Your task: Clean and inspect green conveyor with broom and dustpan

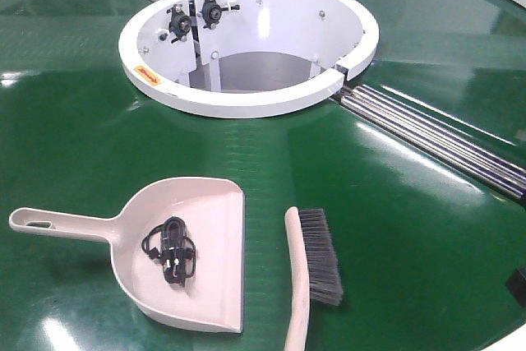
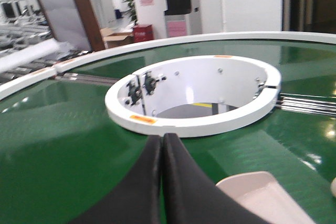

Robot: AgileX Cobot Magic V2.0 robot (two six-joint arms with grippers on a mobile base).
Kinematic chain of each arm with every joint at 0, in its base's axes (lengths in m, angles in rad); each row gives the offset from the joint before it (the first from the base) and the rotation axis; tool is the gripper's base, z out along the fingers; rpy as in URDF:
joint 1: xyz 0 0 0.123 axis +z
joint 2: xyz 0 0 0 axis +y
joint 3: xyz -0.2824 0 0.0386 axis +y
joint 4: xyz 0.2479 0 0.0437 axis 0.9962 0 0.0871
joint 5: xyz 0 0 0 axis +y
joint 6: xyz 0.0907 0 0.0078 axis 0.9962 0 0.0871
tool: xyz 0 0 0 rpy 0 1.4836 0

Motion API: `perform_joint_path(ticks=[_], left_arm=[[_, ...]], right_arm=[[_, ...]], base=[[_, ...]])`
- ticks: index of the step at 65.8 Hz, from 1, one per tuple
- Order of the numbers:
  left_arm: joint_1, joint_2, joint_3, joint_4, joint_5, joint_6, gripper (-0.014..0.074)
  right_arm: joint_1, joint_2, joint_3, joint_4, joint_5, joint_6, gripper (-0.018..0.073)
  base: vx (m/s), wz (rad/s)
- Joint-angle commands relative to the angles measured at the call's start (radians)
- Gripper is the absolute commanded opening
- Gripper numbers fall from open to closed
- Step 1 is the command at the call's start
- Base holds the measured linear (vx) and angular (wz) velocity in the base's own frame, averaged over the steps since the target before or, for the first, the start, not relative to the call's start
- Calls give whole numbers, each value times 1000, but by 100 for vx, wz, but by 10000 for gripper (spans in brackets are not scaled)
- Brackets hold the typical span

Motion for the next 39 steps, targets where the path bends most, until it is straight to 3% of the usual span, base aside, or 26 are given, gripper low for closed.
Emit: perform_joint_path(ticks=[1,14,25,29,39], left_arm=[[48,-39,53,-43,-91,-8,-22],[145,-187,291,-52,-168,-8,-22],[191,-290,482,-52,-291,-13,-22],[192,-281,473,-47,-230,-26,-22],[192,-284,473,-44,-221,-26,-22]], right_arm=[[-3,4,-27,-3,-68,-7,-5],[-3,4,-27,-3,-68,-7,-5],[-3,4,-27,-3,-68,-7,-5],[-3,4,-27,-3,-68,-7,-5],[-3,4,-27,-3,-67,-7,-5]], base=[[0,0],[0,0],[0,0],[0,0],[0,0]])
